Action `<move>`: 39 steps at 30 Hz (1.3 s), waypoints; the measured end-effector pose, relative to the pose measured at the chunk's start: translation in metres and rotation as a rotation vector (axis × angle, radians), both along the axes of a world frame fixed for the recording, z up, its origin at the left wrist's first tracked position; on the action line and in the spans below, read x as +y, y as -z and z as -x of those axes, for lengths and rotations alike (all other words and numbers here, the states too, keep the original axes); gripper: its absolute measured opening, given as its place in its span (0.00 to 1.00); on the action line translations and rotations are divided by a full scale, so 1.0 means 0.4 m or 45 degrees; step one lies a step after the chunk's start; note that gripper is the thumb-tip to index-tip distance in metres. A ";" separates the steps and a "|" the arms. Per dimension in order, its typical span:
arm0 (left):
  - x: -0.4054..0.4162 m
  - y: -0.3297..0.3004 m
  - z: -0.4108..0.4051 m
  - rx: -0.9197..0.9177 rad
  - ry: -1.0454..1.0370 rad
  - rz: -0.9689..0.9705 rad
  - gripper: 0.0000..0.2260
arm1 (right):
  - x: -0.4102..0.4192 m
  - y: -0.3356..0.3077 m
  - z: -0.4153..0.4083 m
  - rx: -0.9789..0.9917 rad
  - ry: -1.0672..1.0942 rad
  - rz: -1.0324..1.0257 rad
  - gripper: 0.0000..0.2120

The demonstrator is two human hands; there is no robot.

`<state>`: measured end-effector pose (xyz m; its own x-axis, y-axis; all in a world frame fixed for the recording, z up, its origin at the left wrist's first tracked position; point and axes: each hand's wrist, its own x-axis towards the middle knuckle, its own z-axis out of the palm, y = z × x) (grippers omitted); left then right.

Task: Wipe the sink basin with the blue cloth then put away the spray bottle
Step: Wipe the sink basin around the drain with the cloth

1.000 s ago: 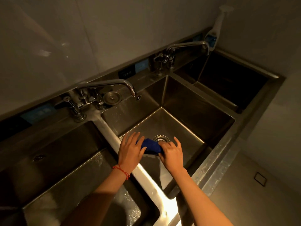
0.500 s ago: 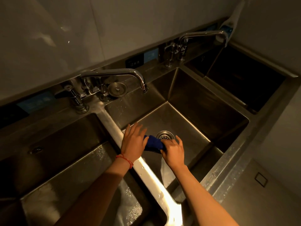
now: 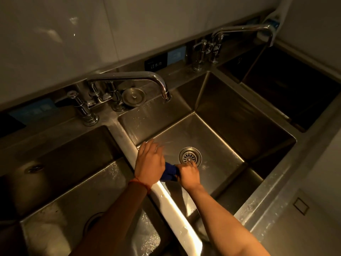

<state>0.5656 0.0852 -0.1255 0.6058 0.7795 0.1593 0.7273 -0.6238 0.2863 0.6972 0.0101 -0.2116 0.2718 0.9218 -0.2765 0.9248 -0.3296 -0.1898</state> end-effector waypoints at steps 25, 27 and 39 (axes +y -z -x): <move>0.003 -0.012 -0.007 0.024 -0.052 0.115 0.14 | -0.003 0.157 -0.037 -0.094 -0.046 0.242 0.18; 0.004 -0.010 -0.006 0.014 -0.055 0.106 0.14 | -0.004 0.172 -0.045 -0.097 -0.009 0.264 0.17; 0.002 -0.010 -0.004 0.007 -0.036 0.082 0.16 | 0.006 0.196 -0.036 -0.082 0.066 0.176 0.24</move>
